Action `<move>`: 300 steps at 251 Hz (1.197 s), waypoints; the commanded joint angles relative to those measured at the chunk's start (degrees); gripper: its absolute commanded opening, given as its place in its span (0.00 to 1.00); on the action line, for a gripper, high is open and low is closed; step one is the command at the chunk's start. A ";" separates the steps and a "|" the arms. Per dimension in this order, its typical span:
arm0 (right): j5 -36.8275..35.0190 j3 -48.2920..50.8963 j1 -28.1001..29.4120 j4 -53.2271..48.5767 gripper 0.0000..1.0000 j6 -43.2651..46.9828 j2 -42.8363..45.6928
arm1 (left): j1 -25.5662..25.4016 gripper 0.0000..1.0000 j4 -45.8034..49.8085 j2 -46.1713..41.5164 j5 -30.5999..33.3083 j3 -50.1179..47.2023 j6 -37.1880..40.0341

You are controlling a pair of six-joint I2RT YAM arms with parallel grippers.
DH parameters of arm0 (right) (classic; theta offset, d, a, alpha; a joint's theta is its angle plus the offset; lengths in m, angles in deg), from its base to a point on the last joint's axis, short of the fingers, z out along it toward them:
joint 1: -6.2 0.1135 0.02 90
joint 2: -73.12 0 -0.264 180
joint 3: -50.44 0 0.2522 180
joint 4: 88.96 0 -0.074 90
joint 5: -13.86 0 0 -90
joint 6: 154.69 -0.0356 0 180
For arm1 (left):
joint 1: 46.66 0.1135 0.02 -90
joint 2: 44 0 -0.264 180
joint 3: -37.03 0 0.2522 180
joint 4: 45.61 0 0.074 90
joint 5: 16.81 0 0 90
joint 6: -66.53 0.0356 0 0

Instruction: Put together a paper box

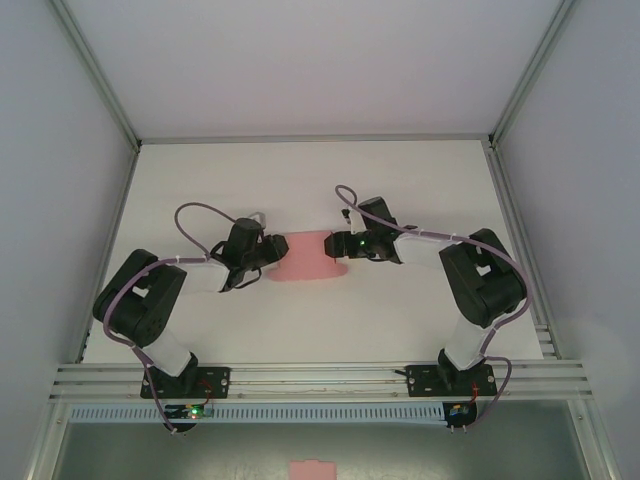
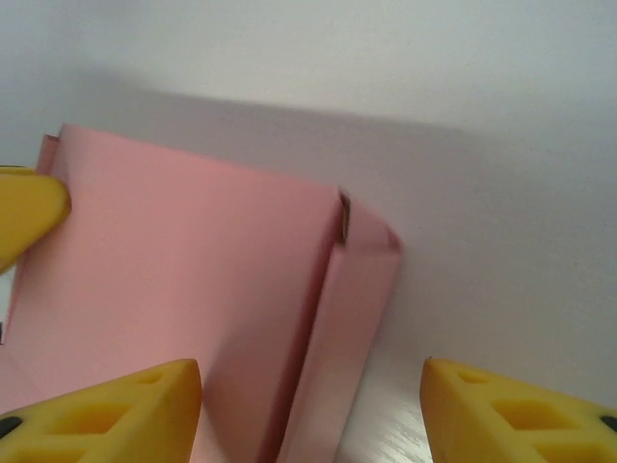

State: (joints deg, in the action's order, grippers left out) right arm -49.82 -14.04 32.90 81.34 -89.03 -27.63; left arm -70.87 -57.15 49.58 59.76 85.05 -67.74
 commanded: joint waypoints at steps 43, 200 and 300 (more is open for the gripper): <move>8.08 0.58 -1.84 -6.73 0.68 -3.91 5.12 | 3.05 0.09 -6.32 3.83 -10.43 -9.23 -4.66; 19.48 7.41 0.23 11.24 0.73 -18.85 0.30 | 4.41 0.05 -18.47 8.47 -13.41 -13.43 -9.55; 24.53 9.32 0.55 31.42 0.47 -29.57 0.83 | 4.34 0.10 -9.28 2.12 -11.47 -10.47 -4.20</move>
State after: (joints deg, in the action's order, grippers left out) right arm -31.11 -5.00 32.60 101.25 -114.38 -27.87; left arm -65.71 -79.77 51.79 48.83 74.38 -75.50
